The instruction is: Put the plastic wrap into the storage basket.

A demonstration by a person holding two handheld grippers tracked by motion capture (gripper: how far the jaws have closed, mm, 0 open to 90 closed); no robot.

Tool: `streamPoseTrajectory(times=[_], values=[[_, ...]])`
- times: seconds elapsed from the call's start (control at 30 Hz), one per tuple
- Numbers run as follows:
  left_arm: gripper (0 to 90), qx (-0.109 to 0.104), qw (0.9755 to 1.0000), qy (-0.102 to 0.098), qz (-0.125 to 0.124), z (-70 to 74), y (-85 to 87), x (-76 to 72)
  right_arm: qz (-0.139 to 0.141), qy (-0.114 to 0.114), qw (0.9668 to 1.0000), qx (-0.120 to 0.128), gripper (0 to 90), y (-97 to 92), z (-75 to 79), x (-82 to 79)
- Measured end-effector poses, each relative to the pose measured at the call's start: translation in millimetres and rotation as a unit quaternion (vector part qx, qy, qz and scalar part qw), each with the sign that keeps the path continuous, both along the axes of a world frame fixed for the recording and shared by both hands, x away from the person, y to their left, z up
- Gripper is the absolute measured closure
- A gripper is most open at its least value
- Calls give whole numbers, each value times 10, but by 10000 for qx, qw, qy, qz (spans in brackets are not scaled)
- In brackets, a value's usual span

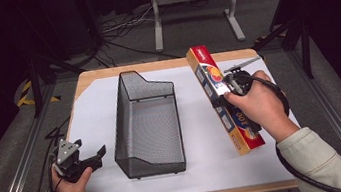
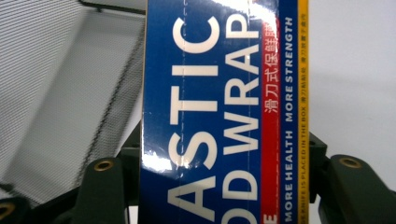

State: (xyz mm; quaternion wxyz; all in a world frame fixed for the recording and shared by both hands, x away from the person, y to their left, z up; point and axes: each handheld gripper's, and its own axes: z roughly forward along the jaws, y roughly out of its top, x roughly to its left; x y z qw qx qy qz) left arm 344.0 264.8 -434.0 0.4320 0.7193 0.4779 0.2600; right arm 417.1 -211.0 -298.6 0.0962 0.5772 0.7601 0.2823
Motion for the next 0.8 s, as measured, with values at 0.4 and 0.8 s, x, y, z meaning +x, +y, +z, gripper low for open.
streamPoseTrajectory(times=[0.4,0.8], values=[[109,-10,10000,20,-7,-6,-12,17,707,-49,9974,87,410,479,133,-143],[109,20,10000,43,-12,-8,-18,23,1037,119,9944,183,409,852,172,-167]])
